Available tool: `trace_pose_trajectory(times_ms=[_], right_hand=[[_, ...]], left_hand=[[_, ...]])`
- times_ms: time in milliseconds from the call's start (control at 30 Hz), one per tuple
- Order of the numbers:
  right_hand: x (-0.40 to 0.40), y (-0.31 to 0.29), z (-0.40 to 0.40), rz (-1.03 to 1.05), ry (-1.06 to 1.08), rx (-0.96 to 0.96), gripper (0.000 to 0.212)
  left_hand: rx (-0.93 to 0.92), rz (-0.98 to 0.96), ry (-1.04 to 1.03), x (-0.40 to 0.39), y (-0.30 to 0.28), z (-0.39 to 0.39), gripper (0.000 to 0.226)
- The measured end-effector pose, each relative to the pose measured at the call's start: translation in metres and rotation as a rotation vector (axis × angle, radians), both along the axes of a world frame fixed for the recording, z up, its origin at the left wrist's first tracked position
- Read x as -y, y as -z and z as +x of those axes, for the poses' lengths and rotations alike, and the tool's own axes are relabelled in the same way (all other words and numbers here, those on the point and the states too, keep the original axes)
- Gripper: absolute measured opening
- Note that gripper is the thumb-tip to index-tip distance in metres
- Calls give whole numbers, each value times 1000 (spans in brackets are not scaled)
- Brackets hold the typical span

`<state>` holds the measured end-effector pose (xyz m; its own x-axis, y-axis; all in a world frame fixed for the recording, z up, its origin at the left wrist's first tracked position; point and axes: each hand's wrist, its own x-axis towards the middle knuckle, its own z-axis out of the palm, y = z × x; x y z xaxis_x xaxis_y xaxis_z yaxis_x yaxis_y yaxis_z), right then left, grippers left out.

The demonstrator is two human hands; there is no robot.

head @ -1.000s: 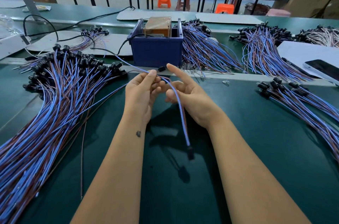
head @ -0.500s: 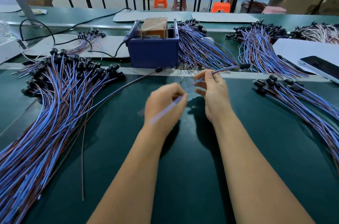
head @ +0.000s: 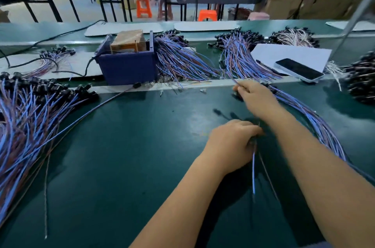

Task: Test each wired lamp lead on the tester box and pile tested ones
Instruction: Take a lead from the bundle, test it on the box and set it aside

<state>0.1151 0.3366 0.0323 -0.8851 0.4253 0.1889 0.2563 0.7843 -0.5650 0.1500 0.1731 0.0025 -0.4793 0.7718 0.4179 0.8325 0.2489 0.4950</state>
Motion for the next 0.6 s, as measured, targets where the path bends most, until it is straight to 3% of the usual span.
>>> trace_pose_trajectory(times_ms=[167, 300, 367, 600], right_hand=[[-51, -16, 36, 126, 132, 71, 30], [-61, -9, 49, 483, 382, 324, 40], [-49, -5, 48, 523, 415, 309, 47], [57, 7, 13, 366, 120, 30, 47]], left_hand=[[17, -78, 123, -42, 6, 38, 48], [80, -79, 115, -50, 8, 42, 35], [126, -68, 84, -45, 9, 39, 27], [119, -93, -609, 25, 10, -17, 27]])
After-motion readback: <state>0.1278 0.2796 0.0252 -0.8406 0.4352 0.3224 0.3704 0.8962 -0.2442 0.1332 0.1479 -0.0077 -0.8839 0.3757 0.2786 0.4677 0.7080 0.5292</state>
